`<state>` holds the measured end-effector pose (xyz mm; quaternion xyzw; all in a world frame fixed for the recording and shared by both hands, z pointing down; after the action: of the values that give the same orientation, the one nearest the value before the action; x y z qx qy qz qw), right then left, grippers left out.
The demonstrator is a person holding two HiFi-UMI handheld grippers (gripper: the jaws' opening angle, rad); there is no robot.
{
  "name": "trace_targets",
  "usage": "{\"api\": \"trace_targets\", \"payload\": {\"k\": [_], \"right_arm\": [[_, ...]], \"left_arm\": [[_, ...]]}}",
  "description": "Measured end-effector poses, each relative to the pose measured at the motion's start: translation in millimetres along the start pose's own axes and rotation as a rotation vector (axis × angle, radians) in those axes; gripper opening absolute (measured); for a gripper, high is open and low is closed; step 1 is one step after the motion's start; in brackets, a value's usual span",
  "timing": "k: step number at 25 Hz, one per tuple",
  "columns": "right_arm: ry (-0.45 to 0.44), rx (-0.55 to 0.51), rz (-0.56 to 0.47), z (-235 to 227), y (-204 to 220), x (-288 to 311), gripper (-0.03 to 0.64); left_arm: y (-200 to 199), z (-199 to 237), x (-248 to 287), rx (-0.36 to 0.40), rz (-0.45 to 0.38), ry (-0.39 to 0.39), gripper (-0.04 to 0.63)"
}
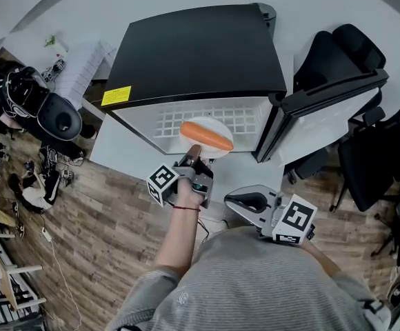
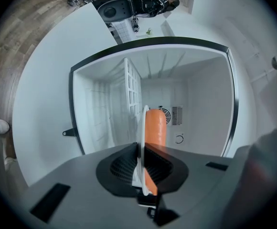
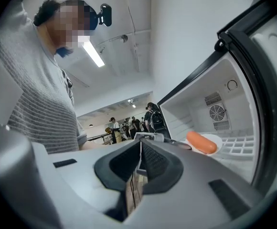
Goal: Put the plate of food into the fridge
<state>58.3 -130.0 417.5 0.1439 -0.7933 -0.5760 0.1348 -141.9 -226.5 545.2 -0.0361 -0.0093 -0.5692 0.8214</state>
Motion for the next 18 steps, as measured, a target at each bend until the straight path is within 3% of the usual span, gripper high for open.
{"api": "trace_targets", "payload": {"k": [18], "right_arm": [[-0.019,-0.004,0.030,-1,2,-4,0.015]], "left_arm": [[-11,14,20,0.015,-0.075,-0.080,0.036]]}}
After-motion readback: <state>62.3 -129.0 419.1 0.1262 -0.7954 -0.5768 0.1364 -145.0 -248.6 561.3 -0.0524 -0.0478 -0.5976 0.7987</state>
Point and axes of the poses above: the fingertips, and each gripper's own axes: x forward along the fingers, z to its left, y out of its underside, the point moved 8 cm from there along -x, backward along the fingers, and after that the axes turned 10 degrees about y, right-handed, at the moved point
